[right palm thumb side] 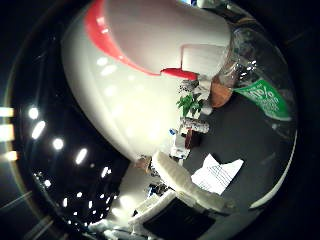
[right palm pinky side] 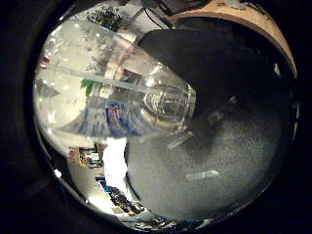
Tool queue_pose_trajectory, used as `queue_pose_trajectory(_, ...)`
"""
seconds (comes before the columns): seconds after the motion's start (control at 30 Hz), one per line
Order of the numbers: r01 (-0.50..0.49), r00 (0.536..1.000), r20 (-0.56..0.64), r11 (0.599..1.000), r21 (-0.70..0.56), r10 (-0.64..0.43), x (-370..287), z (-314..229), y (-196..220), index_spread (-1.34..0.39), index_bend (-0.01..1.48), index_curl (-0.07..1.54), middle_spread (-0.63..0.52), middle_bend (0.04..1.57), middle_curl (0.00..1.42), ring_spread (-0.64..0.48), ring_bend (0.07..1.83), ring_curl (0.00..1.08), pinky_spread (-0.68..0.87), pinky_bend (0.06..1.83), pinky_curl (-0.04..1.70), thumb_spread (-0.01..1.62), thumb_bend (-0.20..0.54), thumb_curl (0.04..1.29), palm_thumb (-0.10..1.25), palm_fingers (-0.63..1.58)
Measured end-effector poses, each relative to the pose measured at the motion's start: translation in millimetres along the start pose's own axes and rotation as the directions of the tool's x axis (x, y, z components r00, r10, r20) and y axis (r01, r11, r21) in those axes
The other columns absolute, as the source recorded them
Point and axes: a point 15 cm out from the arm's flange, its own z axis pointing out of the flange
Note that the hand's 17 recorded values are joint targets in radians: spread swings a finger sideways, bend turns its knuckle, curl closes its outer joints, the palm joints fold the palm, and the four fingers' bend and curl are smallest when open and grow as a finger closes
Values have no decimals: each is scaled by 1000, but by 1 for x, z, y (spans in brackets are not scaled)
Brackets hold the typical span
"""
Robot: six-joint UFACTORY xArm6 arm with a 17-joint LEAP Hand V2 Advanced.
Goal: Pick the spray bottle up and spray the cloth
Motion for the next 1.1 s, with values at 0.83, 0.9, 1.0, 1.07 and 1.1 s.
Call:
queue_pose_trajectory(0.83,-2,998,58,1000,-3,2,-32,44,11,-374,1011,665,-291,1151,807,-249,1314,610,-321,1364,444,1007,29,644,953,1265)
queue_pose_trajectory(0.9,8,998,59,1000,-3,-8,-36,43,10,-336,1051,678,-262,1188,813,-237,1349,627,-305,1385,471,974,26,691,999,1238)
queue_pose_trajectory(1.0,30,998,62,1000,0,-30,-45,39,8,-311,1081,682,-236,1223,814,-227,1376,639,-295,1392,499,928,3,743,1029,1216)
queue_pose_trajectory(1.07,49,997,62,999,2,-49,-52,35,7,-304,1096,681,-224,1242,812,-225,1380,643,-293,1394,513,896,-10,773,1039,1209)
queue_pose_trajectory(1.1,57,997,60,998,1,-57,-54,34,7,-302,1100,680,-219,1249,809,-224,1386,646,-293,1395,521,877,-11,790,1041,1204)
